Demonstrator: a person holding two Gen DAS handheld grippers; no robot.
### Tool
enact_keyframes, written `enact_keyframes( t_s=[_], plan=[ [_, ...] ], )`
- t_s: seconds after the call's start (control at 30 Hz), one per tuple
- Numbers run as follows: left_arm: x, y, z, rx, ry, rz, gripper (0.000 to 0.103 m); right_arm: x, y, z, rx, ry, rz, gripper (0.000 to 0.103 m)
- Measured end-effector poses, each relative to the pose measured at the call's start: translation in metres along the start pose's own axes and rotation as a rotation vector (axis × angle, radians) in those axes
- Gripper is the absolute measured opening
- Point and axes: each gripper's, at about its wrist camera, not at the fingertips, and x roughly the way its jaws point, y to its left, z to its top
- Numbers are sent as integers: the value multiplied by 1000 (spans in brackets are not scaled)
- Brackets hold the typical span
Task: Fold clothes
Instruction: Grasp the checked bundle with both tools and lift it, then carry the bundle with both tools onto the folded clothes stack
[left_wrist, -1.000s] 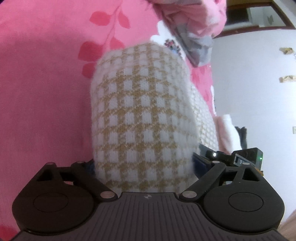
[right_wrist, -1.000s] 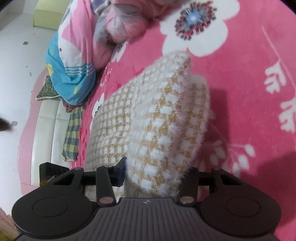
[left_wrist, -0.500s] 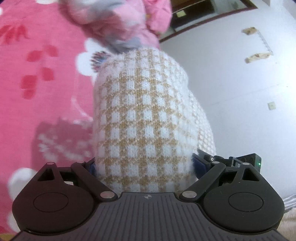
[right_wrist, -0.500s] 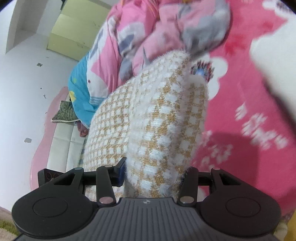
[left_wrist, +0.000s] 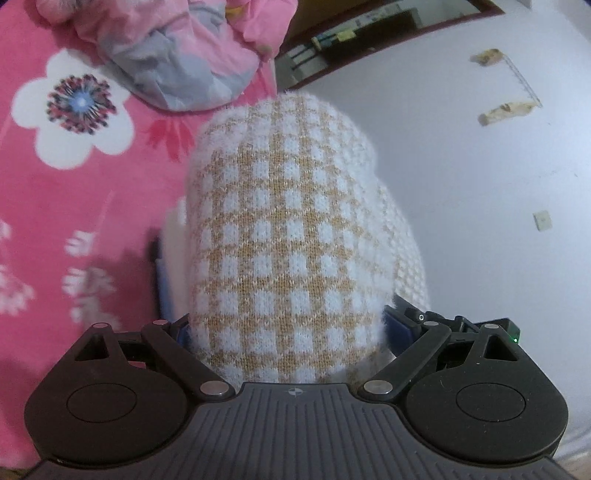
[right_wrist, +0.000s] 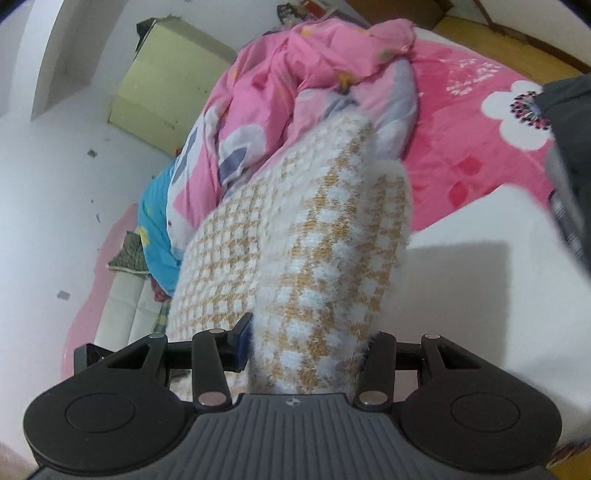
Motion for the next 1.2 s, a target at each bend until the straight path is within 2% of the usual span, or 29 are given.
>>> enact_keyframes(
  t_s=[0.13, 0.37, 0.5, 0.8, 0.97, 1.07, 1.13, 1.2],
  plan=[
    [34, -22, -4, -17, -8, 6, 93, -21, -33, 27, 2, 19, 18, 49],
    [75, -48, -38, -70, -20, -8, 93, -53, -64, 64, -53, 78, -1, 49],
    [81, -50, -46, -81, -53, 14, 93, -52, -74, 73, -60, 107, -8, 49],
    [78, -50, -34, -88, -71, 41, 93, -38, -80, 77, -49, 110, 22, 49],
    [97, -26, -29, -58, -52, 58, 93, -20, -108, 71, -11, 106, 41, 49],
    [125, 13, -33, -83, -27, 108, 93, 13, -156, 55, 86, 125, 30, 49],
    [131, 32, -34, -128, -36, 76, 93, 25, -180, 46, 158, 119, 48, 49],
    [129, 31, -30, -130, -45, 62, 93, 22, -178, 46, 147, 92, 74, 49]
  ],
)
